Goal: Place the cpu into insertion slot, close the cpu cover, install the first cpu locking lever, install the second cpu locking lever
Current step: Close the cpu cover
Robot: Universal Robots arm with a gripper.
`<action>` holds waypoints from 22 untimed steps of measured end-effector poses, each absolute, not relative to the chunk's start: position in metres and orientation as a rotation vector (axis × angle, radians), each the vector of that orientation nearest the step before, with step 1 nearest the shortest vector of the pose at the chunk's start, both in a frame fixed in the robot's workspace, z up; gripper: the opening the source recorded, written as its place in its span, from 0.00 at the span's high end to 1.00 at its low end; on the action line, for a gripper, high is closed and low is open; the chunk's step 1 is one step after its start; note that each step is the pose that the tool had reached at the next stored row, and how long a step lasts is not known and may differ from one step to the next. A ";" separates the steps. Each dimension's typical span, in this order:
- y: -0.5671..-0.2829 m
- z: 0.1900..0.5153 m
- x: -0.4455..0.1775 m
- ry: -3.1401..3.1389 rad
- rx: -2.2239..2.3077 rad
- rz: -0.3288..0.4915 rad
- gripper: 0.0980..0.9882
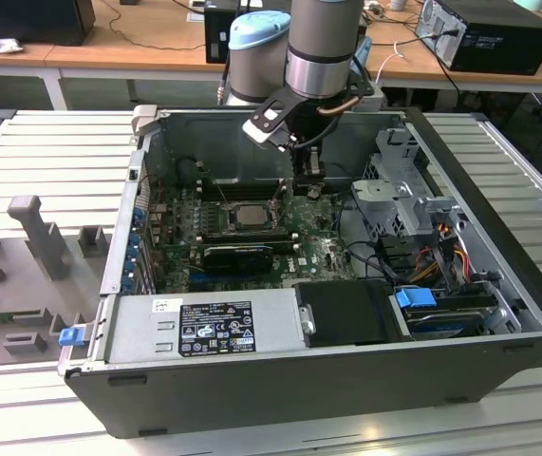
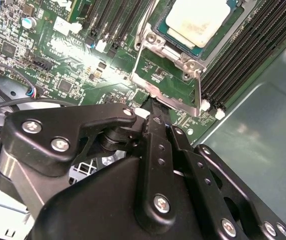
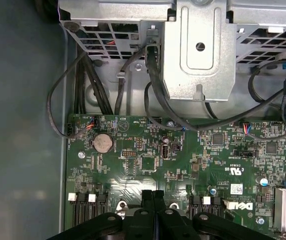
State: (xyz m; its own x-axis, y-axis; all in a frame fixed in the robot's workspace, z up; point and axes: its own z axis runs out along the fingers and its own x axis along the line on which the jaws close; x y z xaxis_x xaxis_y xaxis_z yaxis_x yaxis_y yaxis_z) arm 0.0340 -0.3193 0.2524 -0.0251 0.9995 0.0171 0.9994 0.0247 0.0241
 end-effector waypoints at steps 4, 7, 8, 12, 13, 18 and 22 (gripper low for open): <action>-0.319 0.252 0.033 2.245 2.190 0.046 0.99; -0.319 0.252 0.033 2.245 2.190 0.046 0.99; -0.319 0.252 0.032 2.246 2.190 0.046 0.99; -0.319 0.252 0.031 2.245 2.190 0.046 0.99; -0.319 0.252 0.031 2.245 2.190 0.046 0.99; -0.319 0.252 0.026 2.245 2.190 0.046 0.99; -0.319 0.252 0.020 2.246 2.190 0.046 0.99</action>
State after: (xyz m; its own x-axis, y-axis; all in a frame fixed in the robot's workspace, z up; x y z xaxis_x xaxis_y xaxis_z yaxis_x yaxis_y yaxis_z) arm 0.0205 -0.3193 0.2524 -0.0253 0.9995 0.0171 0.9994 0.0249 0.0241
